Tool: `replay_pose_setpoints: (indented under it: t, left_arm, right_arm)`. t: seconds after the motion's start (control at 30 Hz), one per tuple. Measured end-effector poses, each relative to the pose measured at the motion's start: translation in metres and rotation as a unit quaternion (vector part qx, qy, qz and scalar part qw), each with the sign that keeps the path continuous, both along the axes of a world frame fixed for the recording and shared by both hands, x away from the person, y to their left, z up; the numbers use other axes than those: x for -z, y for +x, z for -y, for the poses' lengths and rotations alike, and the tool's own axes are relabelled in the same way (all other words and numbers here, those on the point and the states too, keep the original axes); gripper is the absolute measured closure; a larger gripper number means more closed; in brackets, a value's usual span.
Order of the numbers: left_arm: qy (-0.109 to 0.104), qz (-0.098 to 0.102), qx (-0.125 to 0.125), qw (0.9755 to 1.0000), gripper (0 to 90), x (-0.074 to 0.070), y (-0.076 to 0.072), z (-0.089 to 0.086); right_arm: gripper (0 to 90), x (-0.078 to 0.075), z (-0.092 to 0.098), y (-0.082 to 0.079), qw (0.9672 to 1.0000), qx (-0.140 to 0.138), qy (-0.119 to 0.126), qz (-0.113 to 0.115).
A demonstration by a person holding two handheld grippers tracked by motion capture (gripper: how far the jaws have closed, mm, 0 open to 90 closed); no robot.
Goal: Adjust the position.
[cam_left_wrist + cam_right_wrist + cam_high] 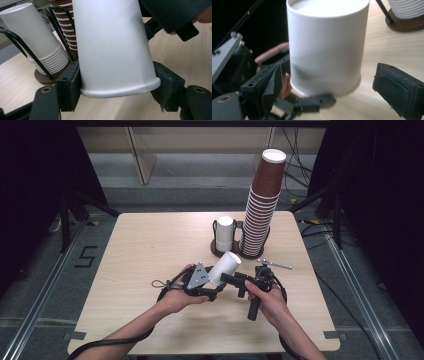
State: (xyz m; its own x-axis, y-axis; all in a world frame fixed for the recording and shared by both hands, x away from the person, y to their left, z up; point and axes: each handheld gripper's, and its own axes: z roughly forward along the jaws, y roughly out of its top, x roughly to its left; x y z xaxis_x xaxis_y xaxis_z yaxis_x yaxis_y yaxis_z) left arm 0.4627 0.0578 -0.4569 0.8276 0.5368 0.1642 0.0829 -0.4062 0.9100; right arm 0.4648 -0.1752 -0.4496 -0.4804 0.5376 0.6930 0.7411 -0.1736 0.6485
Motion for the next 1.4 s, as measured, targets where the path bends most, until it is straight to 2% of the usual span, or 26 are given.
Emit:
replay_pose_setpoints:
  t: [0.17,0.2,0.27,0.3,0.33,0.37,0.4,0.5,0.63,0.67,0.73,0.77,0.8,0.83,0.87,0.9,0.93,0.97,1.0,1.07,1.1,1.13,1.3,1.33,1.37,1.4]
  left_arm:
    - [0.002,-0.005,0.003,1.0000,32.0,0.000,0.000,-0.005]
    - [0.007,-0.005,0.006,0.9999,32.0,0.000,-0.001,-0.005]
    - [0.010,-0.001,0.011,0.9999,32.1,-0.001,-0.001,-0.008]
    - [0.011,-0.002,0.012,0.9999,32.1,-0.002,-0.001,-0.010]
    - [0.012,-0.001,0.013,0.9998,32.1,-0.003,-0.002,-0.011]
    - [0.014,0.003,0.013,0.9998,32.1,-0.003,-0.002,-0.013]
    - [0.013,0.001,0.014,0.9998,32.1,-0.004,-0.002,-0.015]
    - [0.021,-0.004,0.014,0.9997,32.1,-0.005,-0.004,-0.019]
    - [0.037,-0.001,0.026,0.9990,32.1,-0.009,-0.007,-0.024]
    - [0.039,0.000,0.029,0.9988,32.1,-0.010,-0.008,-0.025]
    - [0.045,0.002,0.038,0.9982,32.1,-0.014,-0.008,-0.027]
    - [0.050,0.001,0.040,0.9979,32.1,-0.015,-0.008,-0.028]
    - [0.053,0.001,0.041,0.9978,32.1,-0.016,-0.009,-0.029]
    - [0.058,-0.002,0.044,0.9973,32.0,-0.017,-0.009,-0.031]
    - [0.067,-0.003,0.049,0.9966,32.1,-0.017,-0.009,-0.032]
    - [0.071,-0.004,0.050,0.9962,32.1,-0.018,-0.009,-0.033]
    - [0.078,-0.006,0.054,0.9955,32.0,-0.018,-0.008,-0.035]
    - [0.080,-0.007,0.054,0.9953,32.0,-0.019,-0.008,-0.035]
    - [0.082,-0.008,0.054,0.9951,32.0,-0.019,-0.007,-0.036]
    - [0.086,-0.009,0.056,0.9947,32.1,-0.020,-0.007,-0.038]
    - [0.087,-0.011,0.058,0.9945,32.1,-0.021,-0.006,-0.039]
    - [0.091,-0.011,0.060,0.9940,32.1,-0.021,-0.006,-0.039]
    - [0.111,-0.009,0.077,0.9907,32.1,-0.025,-0.005,-0.040]
    - [0.120,-0.011,0.087,0.9889,32.2,-0.027,-0.004,-0.041]
    - [0.121,-0.009,0.090,0.9886,32.2,-0.027,-0.004,-0.041]
    - [0.117,-0.008,0.092,0.9889,32.2,-0.027,-0.005,-0.040]
  right_arm:
    - [9.4,-0.006,0.007,-0.003,0.9999,-0.015,-0.006,0.006]
    - [9.8,-0.009,0.009,-0.004,0.9997,-0.021,-0.004,-0.008]
    - [10.4,-0.007,0.015,-0.002,0.9989,-0.032,-0.027,0.022]
    - [12.4,-0.010,0.016,-0.004,0.9991,-0.034,-0.024,0.007]
    - [14.9,-0.009,0.020,-0.003,0.9981,-0.041,-0.037,0.027]
    - [15.2,-0.008,0.022,-0.003,0.9977,-0.044,-0.042,0.029]
    - [15.2,-0.006,0.026,-0.003,0.9954,-0.050,-0.068,0.046]
    - [14.9,-0.003,0.030,-0.005,0.9939,-0.058,-0.081,0.048]
    - [13.7,0.001,0.036,-0.005,0.9873,-0.078,-0.125,0.060]
    - [13.7,0.002,0.037,-0.004,0.9834,-0.086,-0.141,0.076]
    - [14.9,0.002,0.037,-0.005,0.9787,-0.107,-0.157,0.077]
    - [15.4,0.003,0.037,-0.003,0.9729,-0.120,-0.171,0.098]
    - [15.4,0.005,0.037,-0.002,0.9702,-0.130,-0.175,0.106]
    - [15.9,0.007,0.036,-0.003,0.9672,-0.148,-0.181,0.100]
    - [15.9,0.008,0.036,-0.002,0.9621,-0.160,-0.194,0.106]
    - [15.9,0.008,0.036,-0.002,0.9621,-0.160,-0.194,0.106]
    - [15.9,0.011,0.035,-0.001,0.9532,-0.170,-0.222,0.115]
    - [15.9,0.011,0.035,-0.001,0.9532,-0.170,-0.222,0.115]
    - [16.1,0.012,0.035,0.000,0.9496,-0.176,-0.232,0.116]
    - [16.6,0.015,0.034,0.002,0.9361,-0.191,-0.262,0.137]
    - [16.9,0.016,0.034,0.002,0.9327,-0.196,-0.269,0.139]
    - [17.0,0.018,0.033,0.002,0.9321,-0.201,-0.269,0.135]
    - [17.4,0.019,0.029,0.004,0.9074,-0.226,-0.311,0.170]
    - [17.3,0.019,0.028,0.003,0.9056,-0.231,-0.315,0.166]
    - [17.3,0.018,0.027,0.002,0.9060,-0.230,-0.317,0.161]
    - [17.4,0.018,0.027,0.004,0.8999,-0.235,-0.321,0.178]
